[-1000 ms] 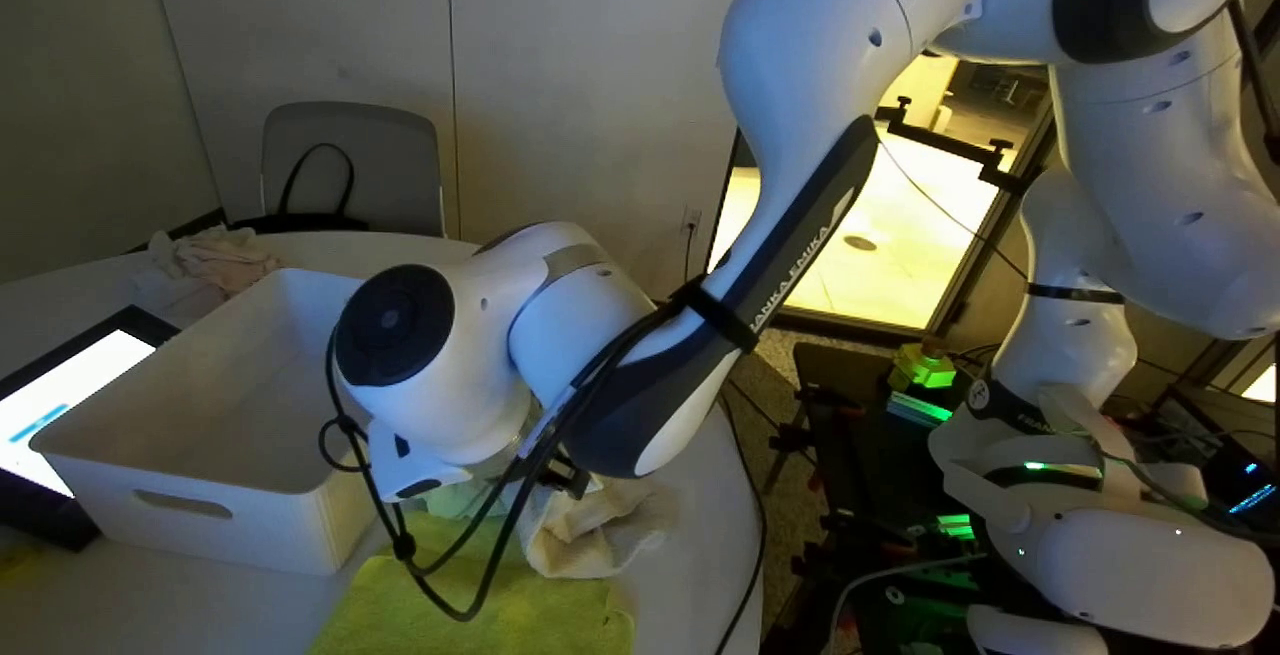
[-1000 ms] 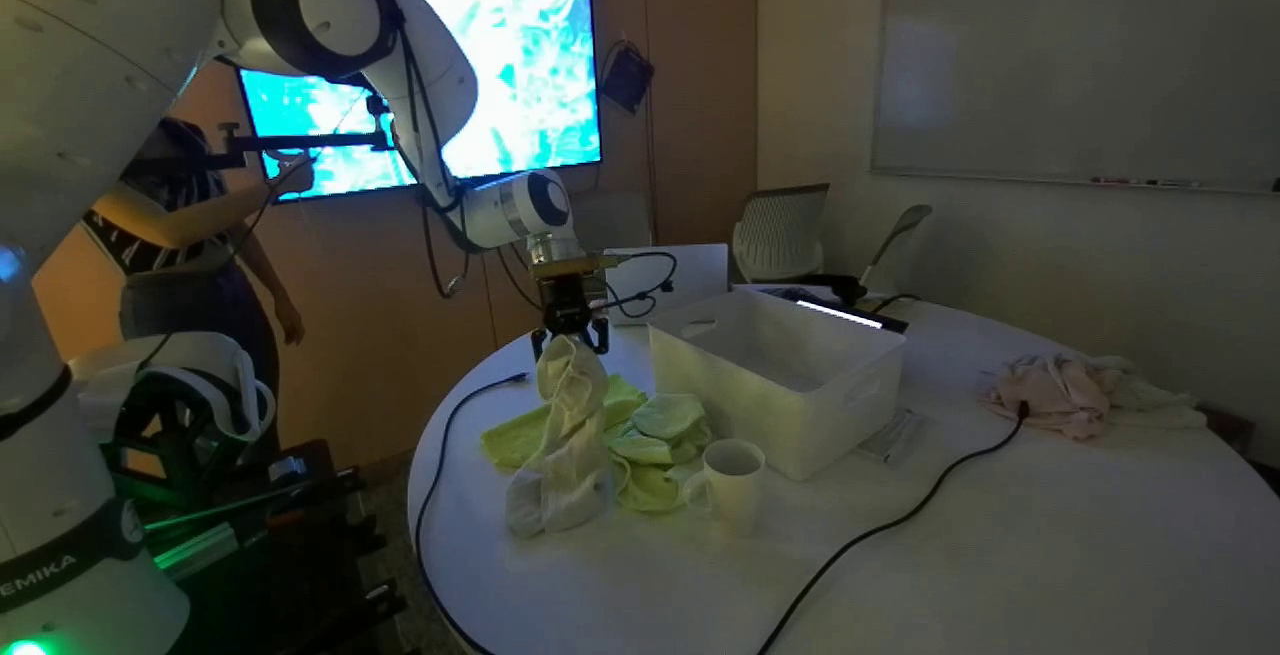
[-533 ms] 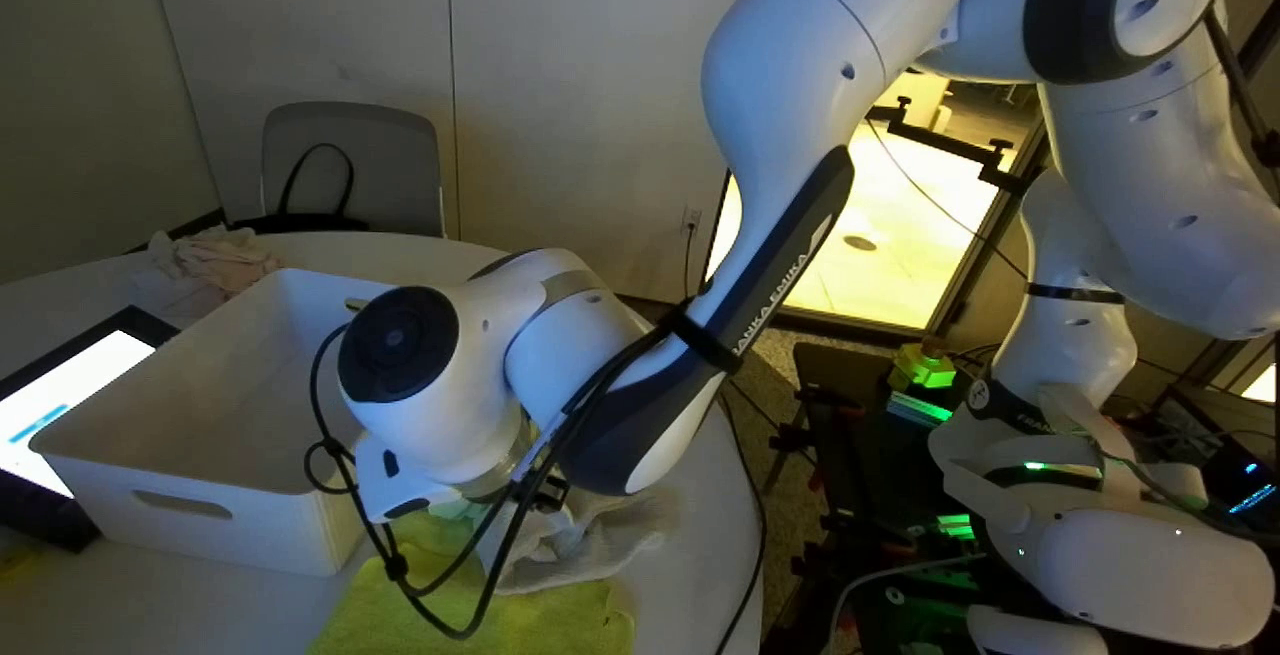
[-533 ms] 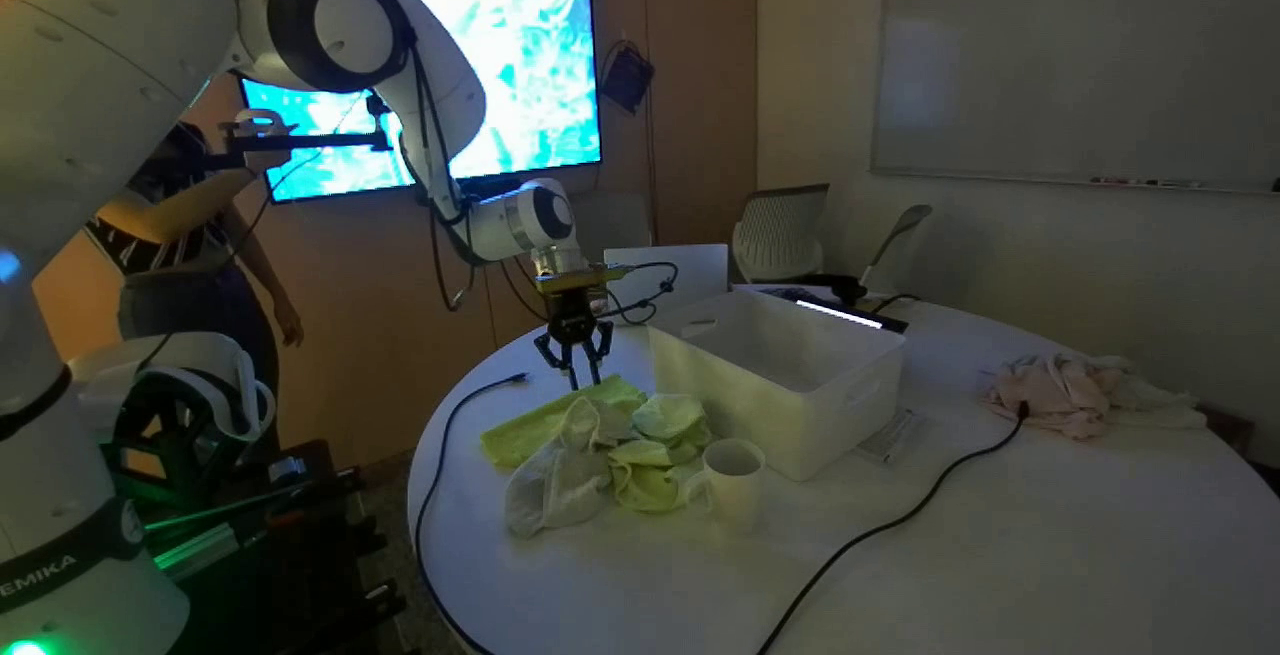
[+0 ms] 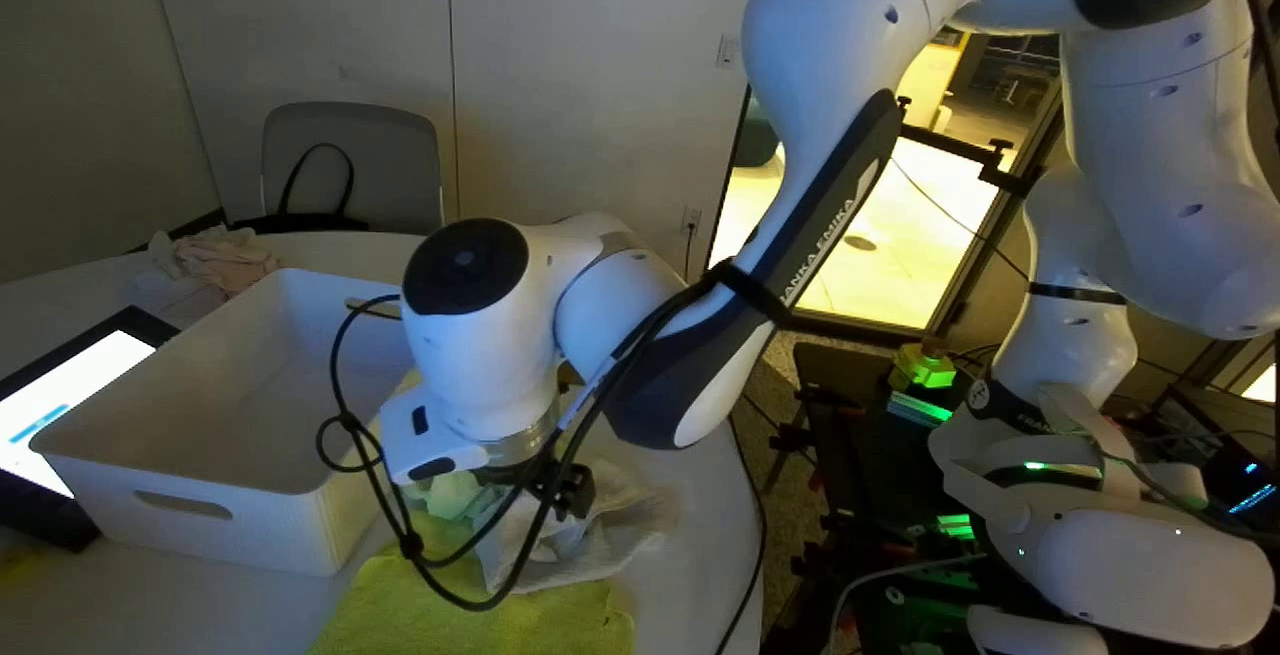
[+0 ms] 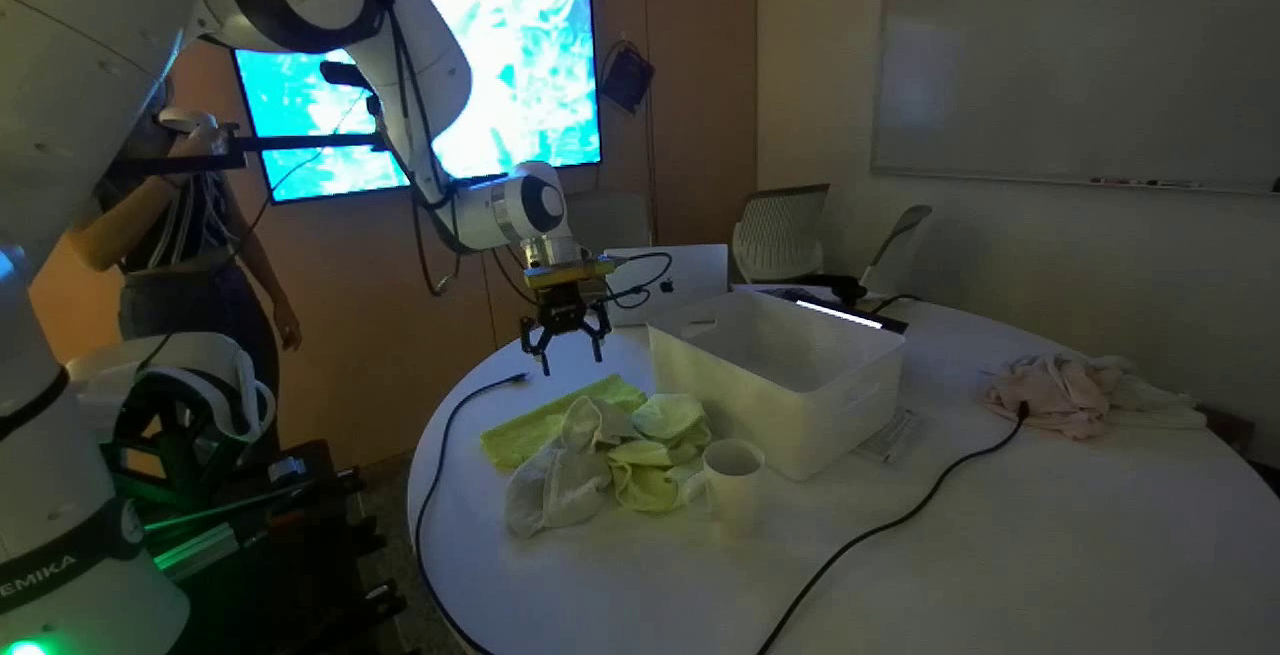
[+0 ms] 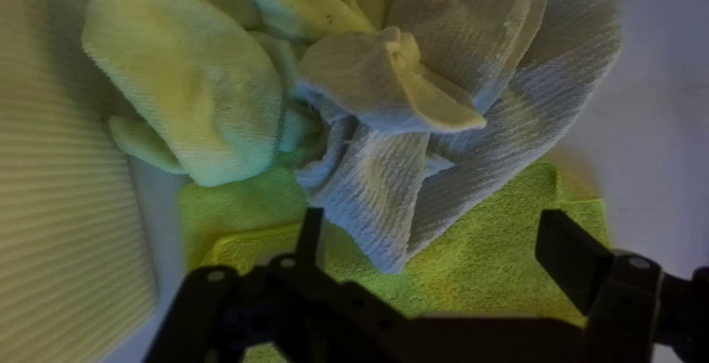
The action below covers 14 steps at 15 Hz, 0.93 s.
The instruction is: Pick up the clothes from the table and put them in the box and pick up the black objects from the table and put them in the cup
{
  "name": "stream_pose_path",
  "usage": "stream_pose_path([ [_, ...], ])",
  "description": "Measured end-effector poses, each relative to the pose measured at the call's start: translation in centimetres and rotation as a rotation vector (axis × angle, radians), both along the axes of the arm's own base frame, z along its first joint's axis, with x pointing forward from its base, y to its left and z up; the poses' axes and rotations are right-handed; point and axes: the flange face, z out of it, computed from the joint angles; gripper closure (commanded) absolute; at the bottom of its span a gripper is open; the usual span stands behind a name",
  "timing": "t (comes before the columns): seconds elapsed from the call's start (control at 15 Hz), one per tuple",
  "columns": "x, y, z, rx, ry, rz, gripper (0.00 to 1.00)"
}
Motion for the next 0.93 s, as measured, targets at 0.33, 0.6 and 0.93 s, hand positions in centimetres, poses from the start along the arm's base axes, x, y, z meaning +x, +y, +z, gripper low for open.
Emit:
stream_pose_path([
  [0.33, -5.8, -3.4, -3.0, 0.050, 0.046, -0.050, 0.00],
  [0.6, -8.9, -6.0, -5.7, 0.166, 0.006, -0.169, 0.00],
  [0.93, -10.1, -9.9, -7.2, 0.284, -0.110, -0.326, 0.00],
])
